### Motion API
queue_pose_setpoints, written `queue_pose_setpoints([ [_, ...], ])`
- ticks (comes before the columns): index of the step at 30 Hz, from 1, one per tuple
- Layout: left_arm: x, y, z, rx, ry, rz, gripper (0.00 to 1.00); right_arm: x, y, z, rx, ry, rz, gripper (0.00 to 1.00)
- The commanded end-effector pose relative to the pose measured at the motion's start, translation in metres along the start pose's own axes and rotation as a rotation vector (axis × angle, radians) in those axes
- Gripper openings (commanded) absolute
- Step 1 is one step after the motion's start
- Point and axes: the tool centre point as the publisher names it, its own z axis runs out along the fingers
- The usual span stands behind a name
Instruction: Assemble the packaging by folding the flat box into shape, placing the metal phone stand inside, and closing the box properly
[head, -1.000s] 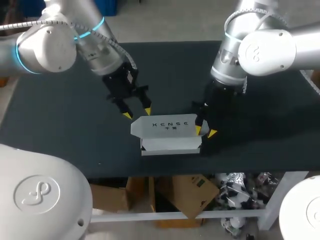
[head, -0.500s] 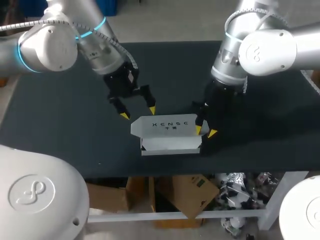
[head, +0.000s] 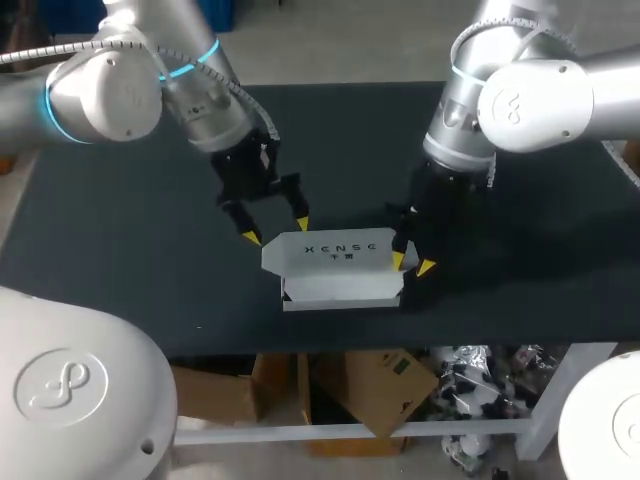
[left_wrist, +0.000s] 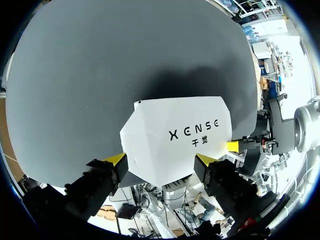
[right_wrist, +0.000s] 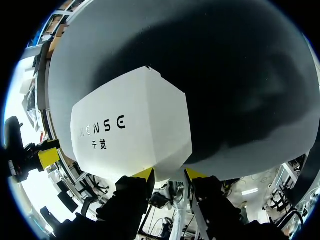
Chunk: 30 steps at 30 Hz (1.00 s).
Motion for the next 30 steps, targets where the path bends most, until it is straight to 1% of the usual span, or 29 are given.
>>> queue_pose_setpoints([
  [1, 0.003, -0.004, 0.004, -0.017, -0.018, -0.009, 0.43, 0.0, 0.001, 0.001, 0.003, 0.002, -0.001, 0.4],
  [4, 0.004, 0.0, 0.01, -0.026, -0.038, -0.012, 0.45, 0.0, 0.001, 0.001, 0.003, 0.002, 0.0, 0.4],
  [11, 0.001, 0.009, 0.02, -0.021, -0.078, -0.025, 0.45, 0.001, 0.001, 0.0, 0.002, -0.002, 0.0, 0.4],
  [23, -0.006, 0.013, 0.034, -0.029, -0.096, -0.05, 0.45, -0.001, -0.001, -0.001, -0.004, 0.004, 0.003, 0.4],
  [30, -0.006, 0.015, 0.036, -0.028, -0.104, -0.054, 0.45, -0.001, -0.002, -0.001, -0.005, 0.007, 0.003, 0.4],
])
